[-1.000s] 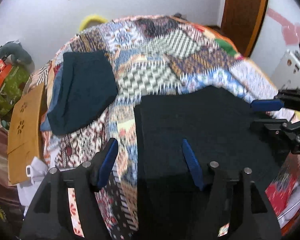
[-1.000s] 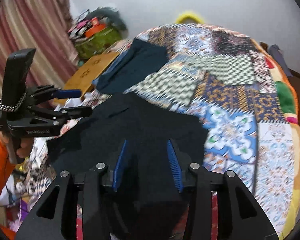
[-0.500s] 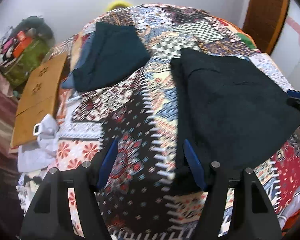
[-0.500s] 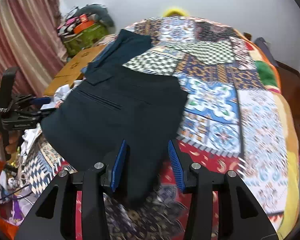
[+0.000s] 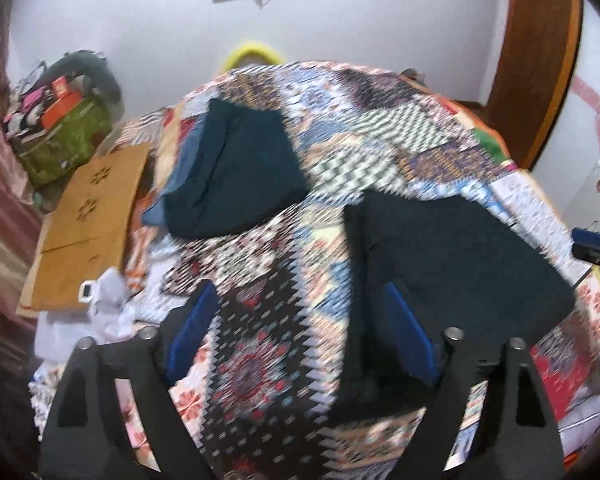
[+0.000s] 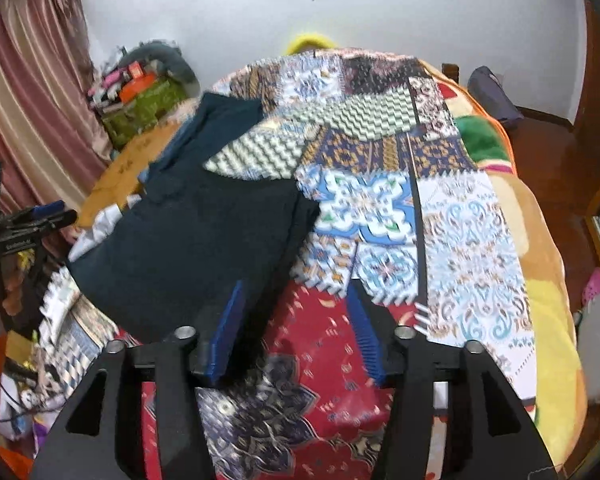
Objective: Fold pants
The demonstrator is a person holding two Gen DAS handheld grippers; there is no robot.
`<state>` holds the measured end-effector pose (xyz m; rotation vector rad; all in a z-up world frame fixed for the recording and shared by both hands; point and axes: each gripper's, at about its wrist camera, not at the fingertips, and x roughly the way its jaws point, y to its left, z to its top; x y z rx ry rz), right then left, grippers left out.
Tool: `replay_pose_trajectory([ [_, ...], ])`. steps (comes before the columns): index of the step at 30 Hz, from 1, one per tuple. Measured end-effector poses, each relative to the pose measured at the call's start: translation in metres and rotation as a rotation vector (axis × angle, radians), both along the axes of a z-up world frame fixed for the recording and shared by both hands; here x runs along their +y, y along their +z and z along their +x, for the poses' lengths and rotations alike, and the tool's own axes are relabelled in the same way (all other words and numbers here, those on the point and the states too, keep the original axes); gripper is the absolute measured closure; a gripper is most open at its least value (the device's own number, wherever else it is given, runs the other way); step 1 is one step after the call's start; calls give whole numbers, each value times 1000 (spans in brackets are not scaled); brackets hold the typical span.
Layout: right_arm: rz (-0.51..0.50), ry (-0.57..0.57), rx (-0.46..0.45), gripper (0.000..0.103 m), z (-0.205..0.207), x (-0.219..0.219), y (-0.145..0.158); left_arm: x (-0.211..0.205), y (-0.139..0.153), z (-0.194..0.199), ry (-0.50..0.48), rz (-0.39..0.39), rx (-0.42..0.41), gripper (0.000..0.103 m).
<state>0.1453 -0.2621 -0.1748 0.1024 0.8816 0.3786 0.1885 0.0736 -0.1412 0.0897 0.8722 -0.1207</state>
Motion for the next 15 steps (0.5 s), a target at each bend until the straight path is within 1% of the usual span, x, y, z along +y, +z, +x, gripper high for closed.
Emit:
replay_pose_trajectory([
  [1, 12, 0, -9, 38, 1, 1, 2, -5, 1, 6, -10, -19, 7, 12],
  [4, 40, 6, -22, 25, 7, 9, 5, -21, -5, 26, -45, -65, 68, 10],
  [6, 58, 16, -8, 23, 13, 14, 1, -30, -15, 38, -61, -84, 119, 10],
  [8, 77, 34, 27, 23, 22, 19, -6, -38, -29, 49, -72, -99, 179, 10],
  [9, 94, 43, 50, 23, 26, 21, -12, -41, -38, 56, -76, -108, 218, 10],
  [12, 137, 60, 144, 23, 39, 24, -32, -47, -57, 67, -71, -127, 299, 10],
  [15, 159, 66, 220, 23, 50, 25, -51, -49, -72, 75, -60, -185, 369, 10],
])
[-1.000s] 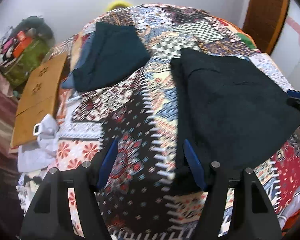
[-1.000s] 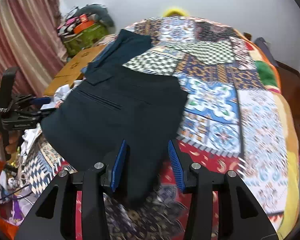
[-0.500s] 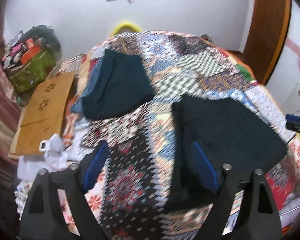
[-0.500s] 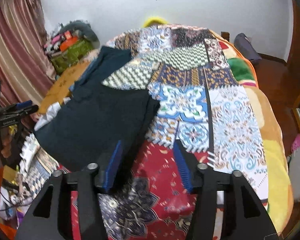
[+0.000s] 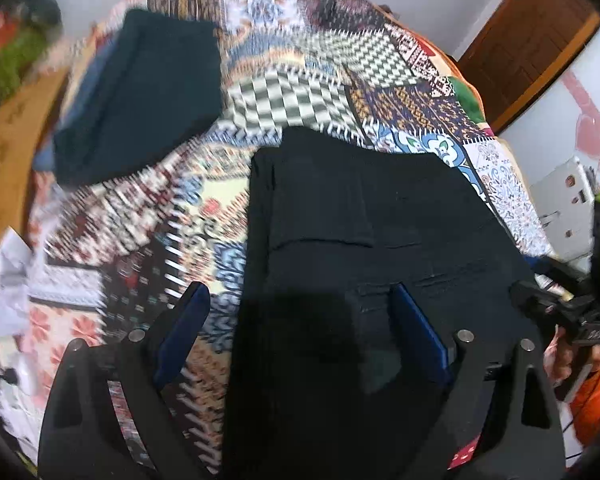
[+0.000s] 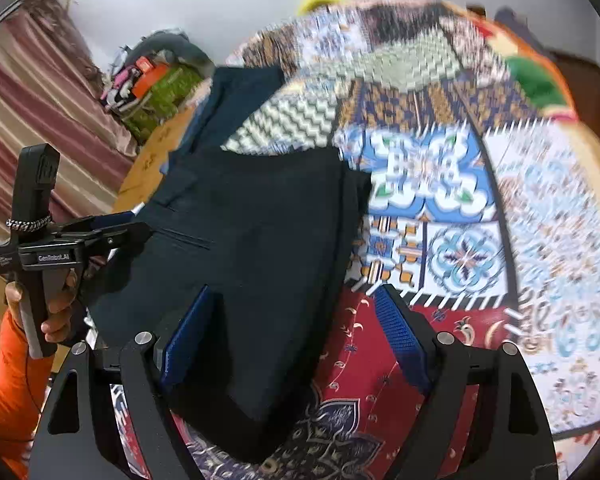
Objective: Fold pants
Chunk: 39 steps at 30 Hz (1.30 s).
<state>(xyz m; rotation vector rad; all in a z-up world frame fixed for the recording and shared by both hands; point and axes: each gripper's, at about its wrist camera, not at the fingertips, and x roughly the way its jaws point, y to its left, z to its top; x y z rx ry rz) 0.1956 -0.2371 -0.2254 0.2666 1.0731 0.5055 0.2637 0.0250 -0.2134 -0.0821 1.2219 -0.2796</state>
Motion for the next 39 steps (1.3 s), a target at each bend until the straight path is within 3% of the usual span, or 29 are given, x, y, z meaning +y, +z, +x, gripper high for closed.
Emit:
replay_pose_trajectory([
  [7, 132, 52, 120, 24, 20, 3, -21, -3, -20, 21, 5, -149, 144, 10],
  [10, 150, 78, 137, 33, 27, 7, -22, -1, -24, 28, 6, -186, 168, 12],
  [15, 163, 107, 155, 52, 34, 10, -18, -5, -14, 29, -35, -183, 150, 40],
  [19, 141, 119, 123, 75, 34, 13, -7, -5, -1, 26, -58, -137, 96, 59],
  [22, 133, 117, 89, 81, 35, 14, 4, -2, 9, 23, -66, -138, 64, 66],
  [27, 87, 145, 6, 83, 34, 26, 25, -1, 43, 16, -85, -103, -71, 76],
  [39, 67, 197, -276, 84, 89, 83, 107, 51, 137, 42, 29, -26, -400, 76],
])
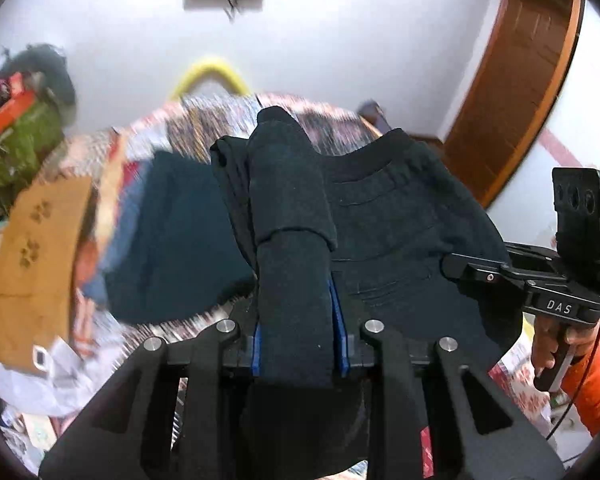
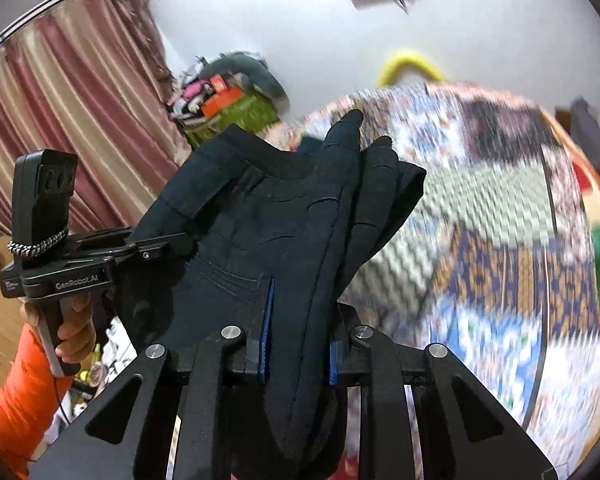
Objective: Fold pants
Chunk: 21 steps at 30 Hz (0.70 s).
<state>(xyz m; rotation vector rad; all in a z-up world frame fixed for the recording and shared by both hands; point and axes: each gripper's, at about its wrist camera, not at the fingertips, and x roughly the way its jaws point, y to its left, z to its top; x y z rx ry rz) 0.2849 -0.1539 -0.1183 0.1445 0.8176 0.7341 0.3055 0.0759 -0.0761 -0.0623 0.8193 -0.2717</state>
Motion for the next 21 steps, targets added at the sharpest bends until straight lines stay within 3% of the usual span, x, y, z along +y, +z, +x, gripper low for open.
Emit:
replay_pose_trajectory([
  [5, 14, 16, -73, 84, 31, 30, 18, 34, 14, 24, 63, 18, -83, 76],
  [10, -3, 36, -114, 84, 74, 74, 18, 70, 5, 62, 135, 43, -108, 76],
  [16, -43, 53, -93, 84, 122, 123, -13, 110, -43, 112, 195, 58, -70, 76],
  [21, -76, 47, -23, 84, 157, 148, -63, 130, -102, 148, 228, 63, -10, 76],
])
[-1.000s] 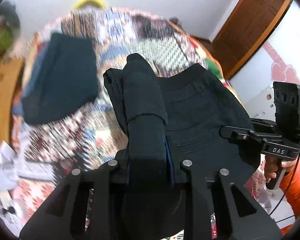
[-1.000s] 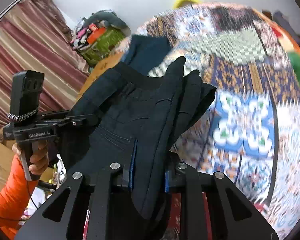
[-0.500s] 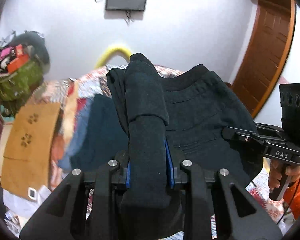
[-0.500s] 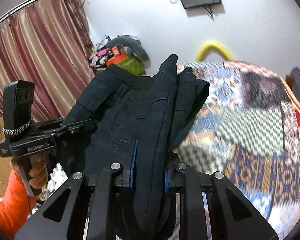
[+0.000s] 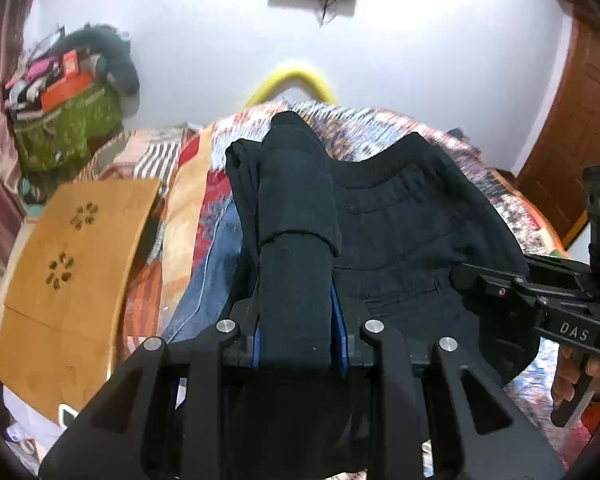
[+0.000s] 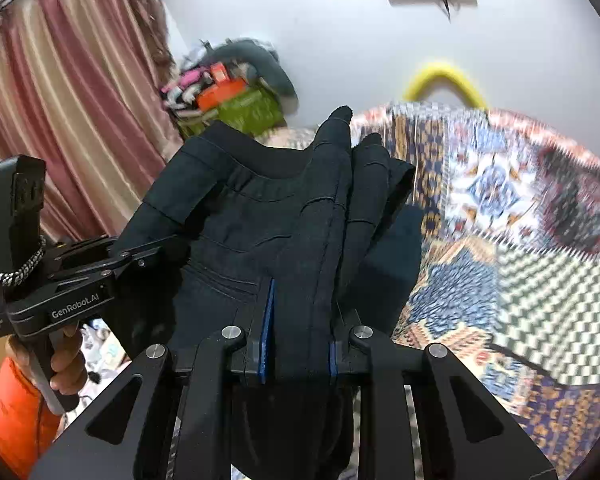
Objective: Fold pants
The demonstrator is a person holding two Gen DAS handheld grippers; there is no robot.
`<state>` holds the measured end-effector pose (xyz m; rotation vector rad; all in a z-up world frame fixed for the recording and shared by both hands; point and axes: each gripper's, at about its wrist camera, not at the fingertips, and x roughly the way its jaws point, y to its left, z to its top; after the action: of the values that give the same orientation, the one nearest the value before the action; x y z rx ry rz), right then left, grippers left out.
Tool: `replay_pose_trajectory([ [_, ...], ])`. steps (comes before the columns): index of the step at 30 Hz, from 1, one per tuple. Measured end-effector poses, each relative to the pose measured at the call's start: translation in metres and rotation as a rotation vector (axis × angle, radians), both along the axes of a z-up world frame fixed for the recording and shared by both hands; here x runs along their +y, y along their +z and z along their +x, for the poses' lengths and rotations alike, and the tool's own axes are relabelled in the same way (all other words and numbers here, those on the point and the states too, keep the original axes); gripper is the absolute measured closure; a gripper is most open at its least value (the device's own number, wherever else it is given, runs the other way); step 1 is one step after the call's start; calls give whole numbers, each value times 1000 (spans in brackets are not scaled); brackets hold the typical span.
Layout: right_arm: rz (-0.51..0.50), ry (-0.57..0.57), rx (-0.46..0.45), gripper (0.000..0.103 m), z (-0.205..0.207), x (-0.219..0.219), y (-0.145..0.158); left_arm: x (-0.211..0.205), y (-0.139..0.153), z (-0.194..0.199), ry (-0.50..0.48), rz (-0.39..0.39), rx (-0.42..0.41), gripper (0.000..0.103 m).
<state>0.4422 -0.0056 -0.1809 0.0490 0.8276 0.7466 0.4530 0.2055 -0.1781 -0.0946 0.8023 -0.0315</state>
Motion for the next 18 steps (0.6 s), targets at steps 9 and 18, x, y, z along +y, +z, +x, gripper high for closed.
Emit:
replay_pose_trajectory([
  [9, -159, -70, 157, 77, 41, 20, -100, 26, -111, 40, 73, -65, 167, 55],
  [18, -225, -76, 89, 71, 10, -1, -65, 22, -57, -3, 95, 35, 135, 52],
])
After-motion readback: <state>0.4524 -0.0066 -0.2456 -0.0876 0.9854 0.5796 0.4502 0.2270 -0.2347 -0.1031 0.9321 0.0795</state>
